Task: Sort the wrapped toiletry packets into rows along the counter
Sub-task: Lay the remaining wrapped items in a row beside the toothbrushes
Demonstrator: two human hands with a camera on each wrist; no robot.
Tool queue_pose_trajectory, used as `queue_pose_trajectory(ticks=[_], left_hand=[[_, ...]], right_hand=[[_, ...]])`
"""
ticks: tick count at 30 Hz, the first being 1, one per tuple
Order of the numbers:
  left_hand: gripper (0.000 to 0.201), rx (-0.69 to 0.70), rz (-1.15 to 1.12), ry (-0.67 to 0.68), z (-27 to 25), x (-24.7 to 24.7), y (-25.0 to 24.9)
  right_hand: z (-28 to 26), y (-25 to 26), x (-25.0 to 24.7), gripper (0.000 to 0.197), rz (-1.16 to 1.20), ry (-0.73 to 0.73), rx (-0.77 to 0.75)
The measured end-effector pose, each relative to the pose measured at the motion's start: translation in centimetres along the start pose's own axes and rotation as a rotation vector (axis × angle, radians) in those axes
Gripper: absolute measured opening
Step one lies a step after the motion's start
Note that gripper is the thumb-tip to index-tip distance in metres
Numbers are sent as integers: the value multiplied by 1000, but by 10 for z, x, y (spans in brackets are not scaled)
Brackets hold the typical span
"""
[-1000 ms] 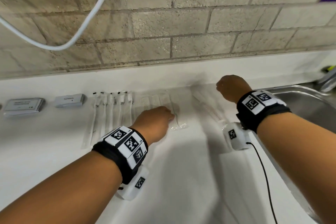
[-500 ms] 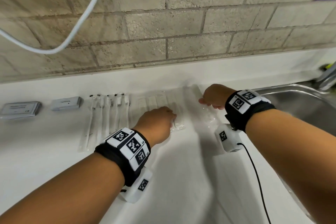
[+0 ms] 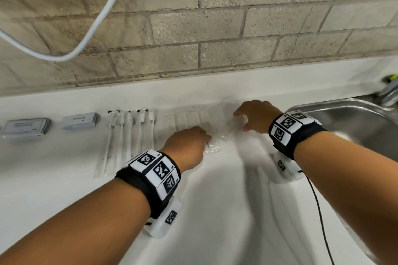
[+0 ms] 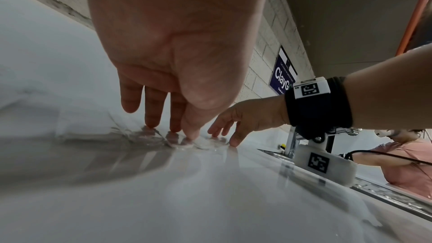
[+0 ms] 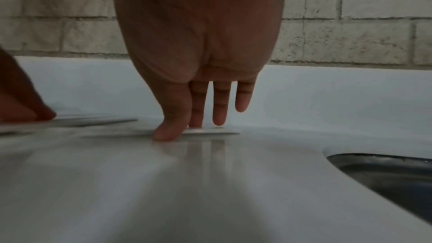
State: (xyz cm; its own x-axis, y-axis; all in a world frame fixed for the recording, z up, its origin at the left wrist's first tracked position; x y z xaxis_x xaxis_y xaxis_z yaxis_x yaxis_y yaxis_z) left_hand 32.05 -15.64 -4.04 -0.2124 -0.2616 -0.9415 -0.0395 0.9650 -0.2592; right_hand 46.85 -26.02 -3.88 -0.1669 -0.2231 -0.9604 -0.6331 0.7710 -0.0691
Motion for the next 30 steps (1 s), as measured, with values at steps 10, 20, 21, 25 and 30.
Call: queue_pose_trajectory(ticks=[10, 20, 21, 25, 30], left_hand=[[47, 2, -14, -2, 3, 0, 0], [44, 20, 6, -49, 4, -5, -3], [45, 33, 19, -37, 4, -4, -5], [45, 34, 6, 29, 6, 7, -4], [46, 12, -50, -1, 9, 6, -1]], right_hand=[[-4, -8, 9, 48, 134, 219, 154], [-3, 10, -16, 45, 246, 27, -45], [-5, 8, -5, 60, 172, 103, -53], [-3, 9, 15, 75, 17, 154, -60], [2, 28, 16, 76, 126, 115, -44]])
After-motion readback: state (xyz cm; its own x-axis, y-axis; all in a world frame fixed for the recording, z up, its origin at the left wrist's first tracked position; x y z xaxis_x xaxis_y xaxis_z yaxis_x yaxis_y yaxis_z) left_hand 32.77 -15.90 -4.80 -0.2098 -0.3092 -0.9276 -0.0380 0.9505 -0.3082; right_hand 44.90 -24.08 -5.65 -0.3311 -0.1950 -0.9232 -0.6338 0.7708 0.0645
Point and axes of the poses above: each hand's wrist, its own z-axis towards the middle knuckle, its own x-axis out of the palm, y = z × x, the point moved 9 cm from there along z, towards the middle knuckle, and after that the axes turned 4 degrees about x, right-handed, at the moved point
